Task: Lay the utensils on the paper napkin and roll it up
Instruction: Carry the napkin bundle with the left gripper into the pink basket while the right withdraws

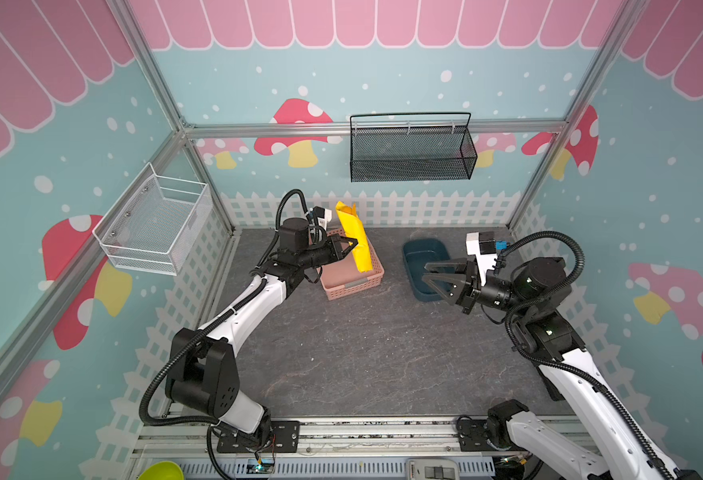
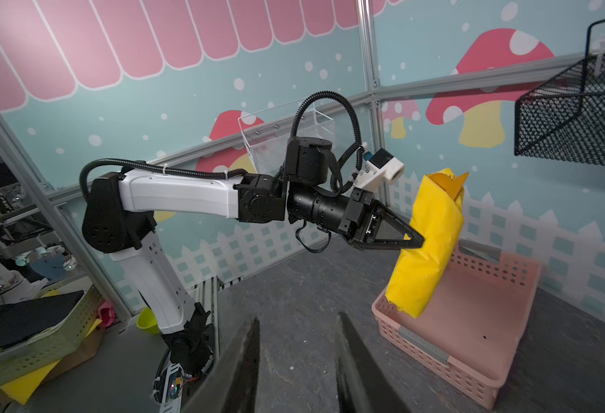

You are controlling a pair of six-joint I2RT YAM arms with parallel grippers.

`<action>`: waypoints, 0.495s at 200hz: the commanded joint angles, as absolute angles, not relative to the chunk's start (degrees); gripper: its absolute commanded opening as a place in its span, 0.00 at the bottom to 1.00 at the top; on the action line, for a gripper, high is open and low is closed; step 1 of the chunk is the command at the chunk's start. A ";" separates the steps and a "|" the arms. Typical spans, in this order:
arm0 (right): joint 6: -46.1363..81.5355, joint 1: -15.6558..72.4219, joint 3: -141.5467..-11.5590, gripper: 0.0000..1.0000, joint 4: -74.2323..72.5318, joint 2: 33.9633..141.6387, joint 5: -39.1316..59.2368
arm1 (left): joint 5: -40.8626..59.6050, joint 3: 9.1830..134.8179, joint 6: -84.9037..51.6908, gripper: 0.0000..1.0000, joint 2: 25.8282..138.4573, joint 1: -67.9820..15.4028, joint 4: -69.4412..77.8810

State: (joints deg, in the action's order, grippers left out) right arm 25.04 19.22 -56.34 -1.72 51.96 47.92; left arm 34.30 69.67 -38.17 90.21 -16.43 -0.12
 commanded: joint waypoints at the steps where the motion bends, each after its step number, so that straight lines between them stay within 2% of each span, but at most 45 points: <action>1: 20.46 19.55 -55.20 0.37 5.50 53.53 41.03 | 35.22 68.14 -41.56 0.00 92.58 -14.13 3.13; 25: 18.24 19.51 -53.93 0.37 10.06 55.46 35.59 | 35.59 67.44 -42.18 0.00 95.43 -13.27 4.54; 99: 17.67 19.51 -50.89 0.37 10.26 57.22 34.80 | 34.90 74.24 -44.06 0.00 106.67 -12.39 2.25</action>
State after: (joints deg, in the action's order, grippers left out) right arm 19.66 19.22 -51.42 10.00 57.63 35.48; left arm 34.54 70.43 -42.39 103.66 -12.78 2.22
